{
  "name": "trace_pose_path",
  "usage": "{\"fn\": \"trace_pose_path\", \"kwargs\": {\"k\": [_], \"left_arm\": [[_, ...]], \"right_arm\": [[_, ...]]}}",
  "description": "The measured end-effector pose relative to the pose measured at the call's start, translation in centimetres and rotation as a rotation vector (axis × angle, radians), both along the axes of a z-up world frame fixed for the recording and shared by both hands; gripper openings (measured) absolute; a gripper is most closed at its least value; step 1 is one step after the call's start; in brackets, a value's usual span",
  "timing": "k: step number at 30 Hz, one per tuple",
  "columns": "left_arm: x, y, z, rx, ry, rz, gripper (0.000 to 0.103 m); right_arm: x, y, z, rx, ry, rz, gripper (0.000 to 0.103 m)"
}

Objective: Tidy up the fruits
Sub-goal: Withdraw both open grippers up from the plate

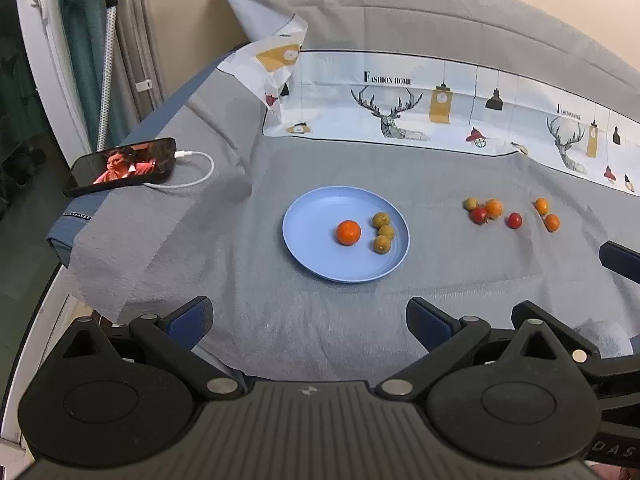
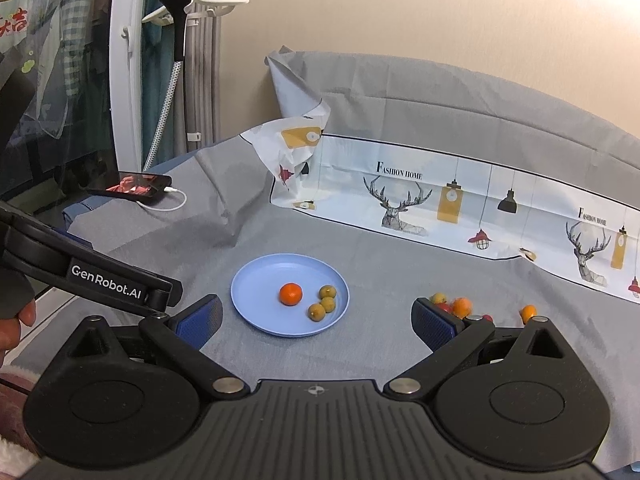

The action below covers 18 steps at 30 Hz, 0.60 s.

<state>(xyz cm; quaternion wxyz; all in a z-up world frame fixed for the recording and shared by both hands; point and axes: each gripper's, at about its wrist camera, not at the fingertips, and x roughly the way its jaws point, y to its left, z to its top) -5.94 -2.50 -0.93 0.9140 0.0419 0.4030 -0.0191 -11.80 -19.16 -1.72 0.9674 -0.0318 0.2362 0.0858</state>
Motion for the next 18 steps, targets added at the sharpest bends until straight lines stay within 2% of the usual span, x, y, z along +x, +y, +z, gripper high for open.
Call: {"fn": "trace_pose_path", "kwargs": {"k": [18], "left_arm": [[2.9,0.0,-2.0,0.016,0.074,-0.003,0.103]], "right_arm": [[2.8,0.0,-1.6,0.002,0.084,0.0,0.1]]}}
